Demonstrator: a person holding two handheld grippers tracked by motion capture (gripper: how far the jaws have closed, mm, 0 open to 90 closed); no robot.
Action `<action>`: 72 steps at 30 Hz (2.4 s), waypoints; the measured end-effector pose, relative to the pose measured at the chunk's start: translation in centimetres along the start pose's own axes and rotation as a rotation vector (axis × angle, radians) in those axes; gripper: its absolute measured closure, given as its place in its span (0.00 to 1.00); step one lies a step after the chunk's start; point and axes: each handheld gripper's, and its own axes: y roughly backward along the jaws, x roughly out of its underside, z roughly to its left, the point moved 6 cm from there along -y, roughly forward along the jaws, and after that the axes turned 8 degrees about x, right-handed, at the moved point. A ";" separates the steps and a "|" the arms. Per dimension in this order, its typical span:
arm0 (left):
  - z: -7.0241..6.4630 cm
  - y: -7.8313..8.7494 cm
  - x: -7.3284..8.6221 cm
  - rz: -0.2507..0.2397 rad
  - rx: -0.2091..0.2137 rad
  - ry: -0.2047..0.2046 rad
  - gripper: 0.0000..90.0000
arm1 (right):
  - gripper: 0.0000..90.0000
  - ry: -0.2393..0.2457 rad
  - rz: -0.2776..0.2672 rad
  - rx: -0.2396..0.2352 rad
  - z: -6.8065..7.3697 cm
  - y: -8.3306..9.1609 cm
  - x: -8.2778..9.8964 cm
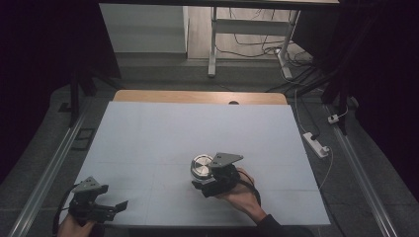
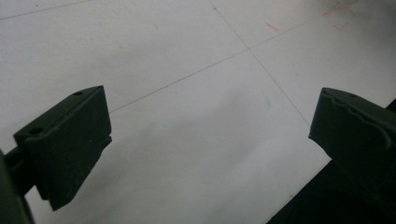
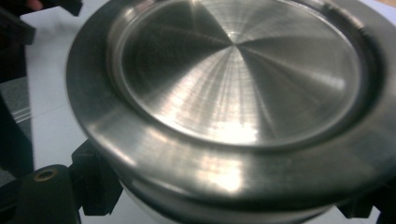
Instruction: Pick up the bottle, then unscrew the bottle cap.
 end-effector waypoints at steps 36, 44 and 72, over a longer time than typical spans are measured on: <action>-1.9 -0.9 -3.3 -0.078 0.121 -0.120 0.00 | 0.17 0.033 -0.003 -0.020 0.9 0.0 -0.2; -3.2 -2.2 -5.4 -0.094 0.206 -0.188 0.00 | 0.17 0.034 -0.008 -0.022 0.9 0.1 -0.2; -7.4 -6.7 -14.3 -0.046 0.300 -0.383 0.00 | 0.17 0.028 -0.012 -0.021 0.3 0.3 -0.2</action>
